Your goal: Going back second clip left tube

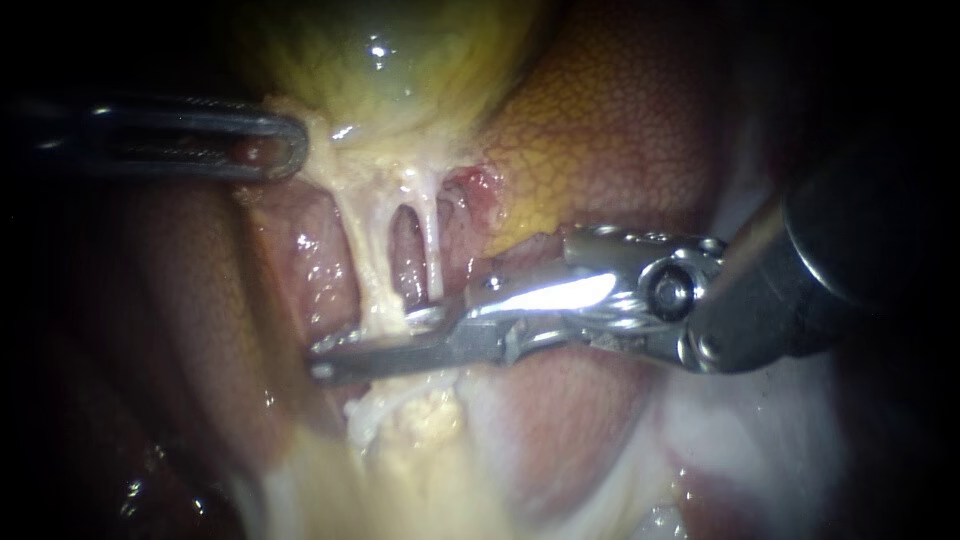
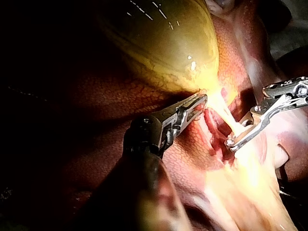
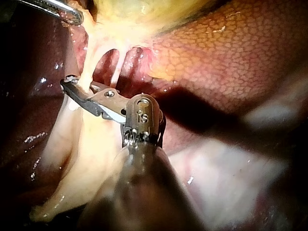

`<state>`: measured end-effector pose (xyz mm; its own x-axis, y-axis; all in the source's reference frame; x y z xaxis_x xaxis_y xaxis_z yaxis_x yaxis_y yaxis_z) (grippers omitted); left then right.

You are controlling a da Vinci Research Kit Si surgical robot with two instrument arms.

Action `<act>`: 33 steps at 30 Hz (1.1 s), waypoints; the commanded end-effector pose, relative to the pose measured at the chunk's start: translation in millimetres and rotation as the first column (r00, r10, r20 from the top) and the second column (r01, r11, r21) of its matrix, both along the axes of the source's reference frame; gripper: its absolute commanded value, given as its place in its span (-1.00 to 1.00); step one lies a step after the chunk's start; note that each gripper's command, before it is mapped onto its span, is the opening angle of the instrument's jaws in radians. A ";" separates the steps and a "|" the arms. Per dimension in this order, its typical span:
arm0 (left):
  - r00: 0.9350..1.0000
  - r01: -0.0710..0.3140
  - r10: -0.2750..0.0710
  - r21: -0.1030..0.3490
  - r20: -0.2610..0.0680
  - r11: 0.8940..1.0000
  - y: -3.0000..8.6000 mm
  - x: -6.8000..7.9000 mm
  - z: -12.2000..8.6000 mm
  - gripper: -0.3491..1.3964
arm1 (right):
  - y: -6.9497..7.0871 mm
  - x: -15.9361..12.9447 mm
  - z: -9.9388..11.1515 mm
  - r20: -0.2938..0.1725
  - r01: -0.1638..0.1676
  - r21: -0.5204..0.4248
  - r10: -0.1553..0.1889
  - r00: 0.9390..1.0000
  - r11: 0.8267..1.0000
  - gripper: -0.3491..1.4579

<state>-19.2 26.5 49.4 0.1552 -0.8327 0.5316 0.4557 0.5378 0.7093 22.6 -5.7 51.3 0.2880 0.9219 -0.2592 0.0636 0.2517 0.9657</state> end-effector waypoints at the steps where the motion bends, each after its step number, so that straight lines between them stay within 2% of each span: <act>1: 1.000 0.000 0.000 0.000 0.000 1.000 0.0 0.0 0.0 -1.00 | 0.0 0.0 0.1 0.000 0.001 0.000 -0.001 1.000 1.000 -1.00; 4: 1.000 0.000 0.000 0.000 0.000 1.000 0.0 0.0 0.0 -1.00 | 0.0 0.0 0.1 -0.014 0.013 -0.033 -0.013 1.000 0.999 -1.00; 5: 1.000 0.000 0.000 0.000 0.000 1.000 0.0 0.0 0.0 -1.00 | 0.0 0.1 0.1 -0.031 0.015 -0.072 -0.017 0.999 0.997 -0.91; 8: 1.000 0.000 0.000 0.000 0.000 1.000 0.0 0.0 0.0 -1.00 | -0.1 0.6 0.5 -0.050 0.015 -0.135 -0.022 0.999 0.991 -0.43; 9: 1.000 0.000 0.000 0.000 0.000 1.000 0.0 0.0 0.0 -1.00 | -0.1 0.7 0.6 -0.055 0.017 -0.152 -0.025 0.998 0.988 -0.34; 10: 1.000 0.000 0.000 0.000 0.000 1.000 0.0 0.0 0.0 -1.00 | -0.1 1.0 0.8 -0.058 0.011 -0.177 -0.022 0.998 0.984 -0.25; 13: 1.000 0.000 0.000 0.000 0.000 1.000 0.0 0.0 0.0 -1.00 | -0.1 1.3 1.3 -0.059 -0.015 -0.252 0.000 0.998 0.968 -0.16; 15: 1.000 0.000 0.000 0.000 0.000 1.000 0.0 0.0 0.0 -1.00 | -0.3 1.3 1.6 -0.060 -0.038 -0.314 0.020 0.998 0.949 -0.14; 16: 1.000 0.000 0.000 0.000 0.000 1.000 0.0 0.0 0.0 -1.00 | -0.4 1.2 1.7 -0.062 -0.046 -0.344 0.026 0.998 0.938 -0.14; 20: 1.000 -0.001 0.001 0.000 0.000 1.000 0.0 0.0 0.0 -1.00 | -0.9 0.4 1.7 -0.060 -0.058 -0.496 0.032 0.998 0.866 -0.13; 22: 1.000 -0.001 0.001 0.000 0.000 1.000 0.0 0.0 0.0 -1.00 | -1.0 0.0 1.5 -0.046 -0.055 -0.546 0.036 0.998 0.836 -0.12; 23: 1.000 -0.001 0.001 0.000 0.000 1.000 0.0 0.0 0.0 -1.00 | -1.1 -0.2 1.4 -0.034 -0.049 -0.568 0.036 0.999 0.822 -0.11; 24: 1.000 -0.001 0.001 0.000 0.000 1.000 0.0 0.0 0.0 -1.00 | -1.2 -0.5 1.4 -0.018 -0.034 -0.604 0.029 0.999 0.796 -0.11; 27: 1.000 -0.001 0.001 0.000 0.001 1.000 0.0 0.1 0.0 -1.00 | -1.3 -1.0 1.2 0.038 0.011 -0.669 0.019 0.999 0.743 -0.09; 30: 1.000 -0.001 0.001 0.000 0.001 1.000 0.0 0.1 0.0 -1.00 | -1.3 -1.4 0.9 0.071 0.026 -0.719 0.036 0.997 0.694 -0.07; 33: 1.000 -0.001 0.001 0.000 0.001 1.000 0.0 0.1 0.0 -1.00 | -1.3 -2.0 0.6 0.080 0.026 -0.735 0.049 0.996 0.678 -0.06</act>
<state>-19.1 26.5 49.4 0.1555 -0.8326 0.5316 0.4548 0.5381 0.7097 20.4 -7.0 51.8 0.3345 0.4414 -0.8326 -0.0171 0.8862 0.4629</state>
